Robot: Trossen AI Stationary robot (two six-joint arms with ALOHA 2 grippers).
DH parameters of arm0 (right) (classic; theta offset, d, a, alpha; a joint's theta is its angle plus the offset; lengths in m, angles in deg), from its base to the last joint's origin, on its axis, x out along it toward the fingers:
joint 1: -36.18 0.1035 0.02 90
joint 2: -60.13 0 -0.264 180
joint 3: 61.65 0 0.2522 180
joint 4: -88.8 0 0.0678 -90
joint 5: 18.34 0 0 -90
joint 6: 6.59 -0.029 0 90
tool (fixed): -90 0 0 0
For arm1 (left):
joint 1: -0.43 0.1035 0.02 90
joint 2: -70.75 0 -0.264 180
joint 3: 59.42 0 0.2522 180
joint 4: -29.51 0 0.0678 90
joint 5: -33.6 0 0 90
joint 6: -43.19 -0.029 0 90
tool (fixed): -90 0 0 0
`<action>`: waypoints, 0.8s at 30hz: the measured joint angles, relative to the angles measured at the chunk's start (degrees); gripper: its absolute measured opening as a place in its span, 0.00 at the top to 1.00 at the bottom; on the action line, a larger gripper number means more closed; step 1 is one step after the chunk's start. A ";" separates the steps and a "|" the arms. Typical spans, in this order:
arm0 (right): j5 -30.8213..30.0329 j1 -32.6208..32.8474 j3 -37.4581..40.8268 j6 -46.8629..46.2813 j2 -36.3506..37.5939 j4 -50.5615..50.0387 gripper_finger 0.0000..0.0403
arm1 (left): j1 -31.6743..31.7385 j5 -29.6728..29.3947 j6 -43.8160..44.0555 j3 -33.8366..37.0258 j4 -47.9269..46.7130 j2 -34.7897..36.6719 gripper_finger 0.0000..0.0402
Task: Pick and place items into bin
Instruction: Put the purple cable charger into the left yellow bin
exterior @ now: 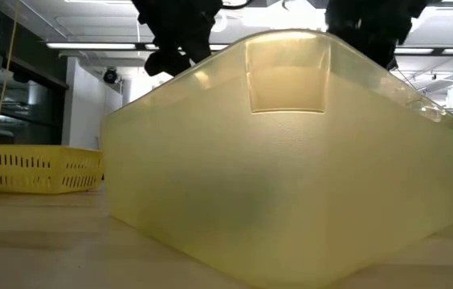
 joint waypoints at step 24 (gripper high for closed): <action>1.11 -0.87 8.74 16.69 0.00 9.83 0.68 | 18.18 7.15 -13.10 0.00 -4.24 8.72 0.55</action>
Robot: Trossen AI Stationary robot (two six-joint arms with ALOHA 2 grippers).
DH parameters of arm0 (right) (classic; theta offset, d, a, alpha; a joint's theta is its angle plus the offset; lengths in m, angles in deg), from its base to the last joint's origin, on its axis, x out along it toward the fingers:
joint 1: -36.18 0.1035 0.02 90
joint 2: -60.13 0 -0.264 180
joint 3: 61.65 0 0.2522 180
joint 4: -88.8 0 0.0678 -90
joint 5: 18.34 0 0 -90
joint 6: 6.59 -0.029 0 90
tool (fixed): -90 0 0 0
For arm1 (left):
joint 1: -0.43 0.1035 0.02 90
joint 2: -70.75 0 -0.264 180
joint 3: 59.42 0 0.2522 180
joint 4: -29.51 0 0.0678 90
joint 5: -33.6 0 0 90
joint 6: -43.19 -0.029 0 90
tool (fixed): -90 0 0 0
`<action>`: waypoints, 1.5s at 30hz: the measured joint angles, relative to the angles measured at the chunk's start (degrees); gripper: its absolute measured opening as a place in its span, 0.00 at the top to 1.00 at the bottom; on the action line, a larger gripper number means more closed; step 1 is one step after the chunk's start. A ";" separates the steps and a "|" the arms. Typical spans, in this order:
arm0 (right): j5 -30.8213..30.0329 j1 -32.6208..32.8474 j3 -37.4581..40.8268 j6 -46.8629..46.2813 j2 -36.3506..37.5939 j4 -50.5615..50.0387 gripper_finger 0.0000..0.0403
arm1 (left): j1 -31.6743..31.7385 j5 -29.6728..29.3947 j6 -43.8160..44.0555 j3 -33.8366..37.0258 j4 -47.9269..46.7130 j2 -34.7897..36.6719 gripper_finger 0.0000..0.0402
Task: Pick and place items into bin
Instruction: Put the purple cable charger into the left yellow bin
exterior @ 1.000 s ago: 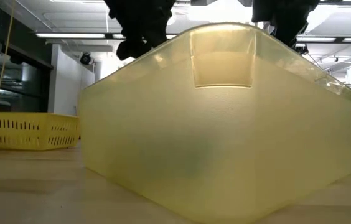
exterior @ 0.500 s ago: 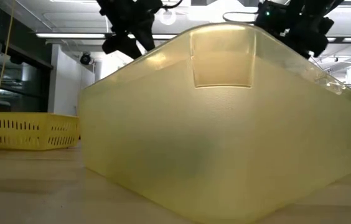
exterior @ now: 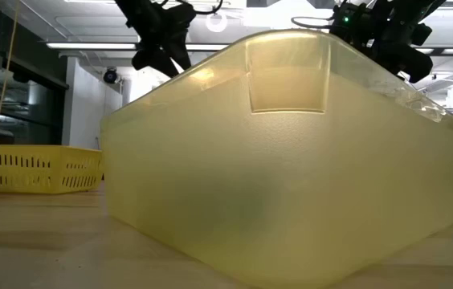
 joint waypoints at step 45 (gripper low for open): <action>-7.01 12.79 0.97 8.02 -6.51 0.19 0.68 | 10.63 12.32 -14.33 0.00 0.32 -0.22 0.55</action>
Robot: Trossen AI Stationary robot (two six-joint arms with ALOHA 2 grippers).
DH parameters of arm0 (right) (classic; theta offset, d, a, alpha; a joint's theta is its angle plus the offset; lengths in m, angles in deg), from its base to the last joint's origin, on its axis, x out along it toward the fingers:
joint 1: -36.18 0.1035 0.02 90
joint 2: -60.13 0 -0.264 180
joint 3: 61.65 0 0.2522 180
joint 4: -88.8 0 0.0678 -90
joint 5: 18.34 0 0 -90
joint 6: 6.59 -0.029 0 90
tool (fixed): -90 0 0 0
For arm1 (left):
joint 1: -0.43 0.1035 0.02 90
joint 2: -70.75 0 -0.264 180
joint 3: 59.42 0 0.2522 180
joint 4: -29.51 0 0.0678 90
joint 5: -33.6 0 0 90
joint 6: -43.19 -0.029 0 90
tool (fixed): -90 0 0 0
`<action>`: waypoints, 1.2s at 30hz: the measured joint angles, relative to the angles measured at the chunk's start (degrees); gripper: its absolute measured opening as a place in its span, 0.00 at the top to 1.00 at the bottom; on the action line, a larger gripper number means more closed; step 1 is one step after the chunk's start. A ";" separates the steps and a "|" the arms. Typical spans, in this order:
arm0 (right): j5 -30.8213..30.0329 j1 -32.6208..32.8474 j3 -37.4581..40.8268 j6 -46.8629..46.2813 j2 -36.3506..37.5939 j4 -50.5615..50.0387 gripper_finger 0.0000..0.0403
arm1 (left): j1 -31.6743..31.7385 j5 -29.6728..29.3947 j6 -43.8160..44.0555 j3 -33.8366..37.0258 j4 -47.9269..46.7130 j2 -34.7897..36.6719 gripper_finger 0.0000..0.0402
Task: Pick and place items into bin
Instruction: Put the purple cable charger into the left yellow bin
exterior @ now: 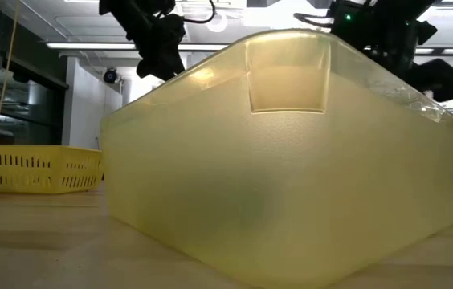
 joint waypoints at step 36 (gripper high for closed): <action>1.56 -2.06 10.44 3.89 -5.08 13.31 0.68 | 0.00 -1.50 3.10 0.00 1.62 0.00 0.55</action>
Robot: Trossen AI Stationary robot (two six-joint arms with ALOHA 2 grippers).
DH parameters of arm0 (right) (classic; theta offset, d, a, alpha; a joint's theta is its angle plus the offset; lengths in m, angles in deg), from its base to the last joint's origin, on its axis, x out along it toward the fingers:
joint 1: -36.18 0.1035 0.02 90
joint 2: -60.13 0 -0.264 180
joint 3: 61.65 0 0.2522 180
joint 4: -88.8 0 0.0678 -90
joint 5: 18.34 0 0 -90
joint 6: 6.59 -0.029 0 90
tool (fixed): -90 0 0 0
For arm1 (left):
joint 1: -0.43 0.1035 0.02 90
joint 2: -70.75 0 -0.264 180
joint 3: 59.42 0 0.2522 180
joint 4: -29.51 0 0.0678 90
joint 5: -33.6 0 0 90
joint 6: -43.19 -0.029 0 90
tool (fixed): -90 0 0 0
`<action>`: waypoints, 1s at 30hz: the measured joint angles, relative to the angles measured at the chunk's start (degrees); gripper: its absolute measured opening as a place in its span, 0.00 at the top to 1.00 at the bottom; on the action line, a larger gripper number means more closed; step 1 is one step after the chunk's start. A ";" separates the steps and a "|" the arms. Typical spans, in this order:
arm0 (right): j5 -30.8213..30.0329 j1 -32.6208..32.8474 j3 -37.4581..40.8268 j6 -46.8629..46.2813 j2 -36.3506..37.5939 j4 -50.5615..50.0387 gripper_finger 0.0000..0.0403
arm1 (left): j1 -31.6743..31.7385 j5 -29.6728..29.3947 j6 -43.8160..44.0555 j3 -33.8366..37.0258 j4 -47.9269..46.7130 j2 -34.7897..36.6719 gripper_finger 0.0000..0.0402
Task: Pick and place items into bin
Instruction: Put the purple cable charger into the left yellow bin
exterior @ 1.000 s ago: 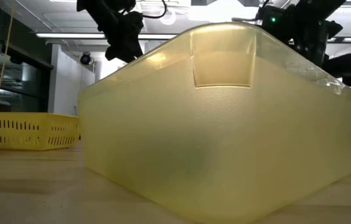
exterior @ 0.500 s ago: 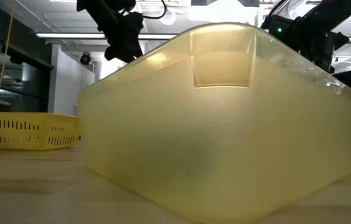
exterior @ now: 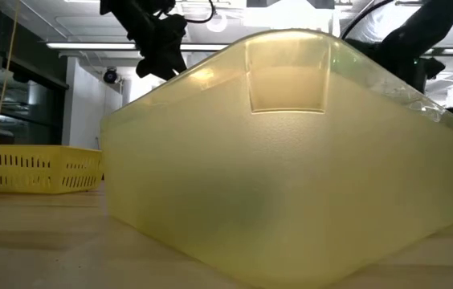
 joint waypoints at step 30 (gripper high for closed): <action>-2.36 0.13 -19.80 1.36 -4.95 -14.16 0.96 | 0.00 -0.01 -0.09 0.00 -0.02 0.00 0.55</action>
